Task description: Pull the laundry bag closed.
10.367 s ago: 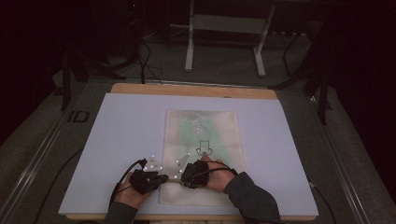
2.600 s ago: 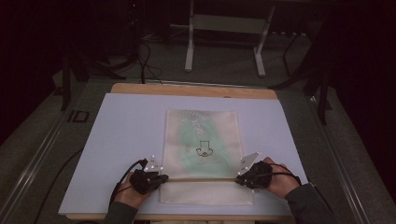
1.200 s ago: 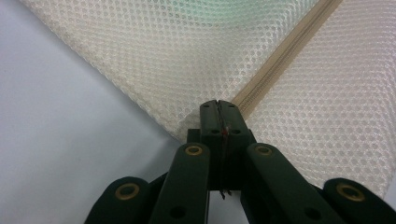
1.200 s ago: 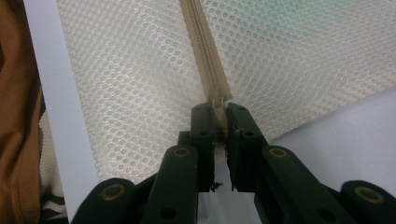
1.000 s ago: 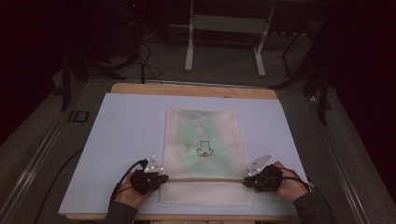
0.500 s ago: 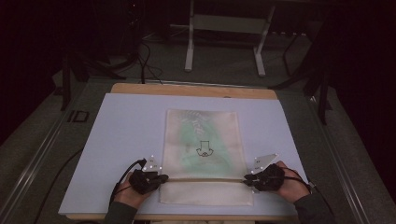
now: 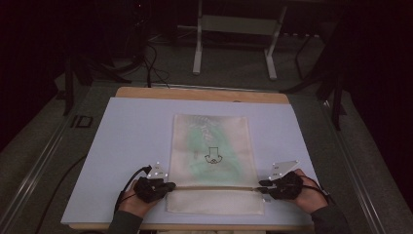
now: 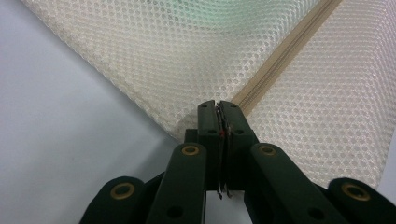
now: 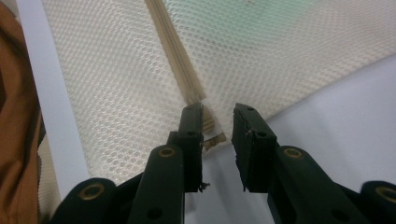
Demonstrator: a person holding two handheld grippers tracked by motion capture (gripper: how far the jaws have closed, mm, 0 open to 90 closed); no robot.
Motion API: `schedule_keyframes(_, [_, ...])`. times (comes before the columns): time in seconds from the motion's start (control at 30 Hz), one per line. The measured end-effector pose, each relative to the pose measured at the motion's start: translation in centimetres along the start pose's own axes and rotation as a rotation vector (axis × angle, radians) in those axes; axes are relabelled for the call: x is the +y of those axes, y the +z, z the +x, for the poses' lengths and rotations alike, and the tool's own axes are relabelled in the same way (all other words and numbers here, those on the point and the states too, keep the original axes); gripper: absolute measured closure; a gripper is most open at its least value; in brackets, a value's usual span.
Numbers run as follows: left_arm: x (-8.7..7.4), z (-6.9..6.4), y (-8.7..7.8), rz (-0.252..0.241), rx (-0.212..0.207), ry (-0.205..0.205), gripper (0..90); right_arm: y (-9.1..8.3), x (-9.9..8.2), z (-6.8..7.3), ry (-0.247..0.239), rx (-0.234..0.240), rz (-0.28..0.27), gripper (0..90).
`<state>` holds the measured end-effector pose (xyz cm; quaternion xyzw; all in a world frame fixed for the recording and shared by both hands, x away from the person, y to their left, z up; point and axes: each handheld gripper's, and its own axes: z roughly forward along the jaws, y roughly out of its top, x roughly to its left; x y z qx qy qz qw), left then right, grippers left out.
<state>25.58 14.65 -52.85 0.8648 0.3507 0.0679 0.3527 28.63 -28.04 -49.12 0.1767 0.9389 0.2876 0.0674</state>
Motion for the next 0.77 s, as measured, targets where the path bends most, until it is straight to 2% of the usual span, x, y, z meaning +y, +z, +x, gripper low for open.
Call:
schedule_keyframes(0.47, [0.0, 0.0, 0.0, 0.001, 0.001, 0.004, 87.0, -0.8, -1.3, -0.6, 0.063, -0.028, -0.052, 73.5])
schedule_keyframes(0.77, [0.1, -0.1, 0.0, 0.0, 0.009, 0.018, 85.2, -0.7, -2.0, -0.9, 0.088, -0.036, -0.071, 73.3])
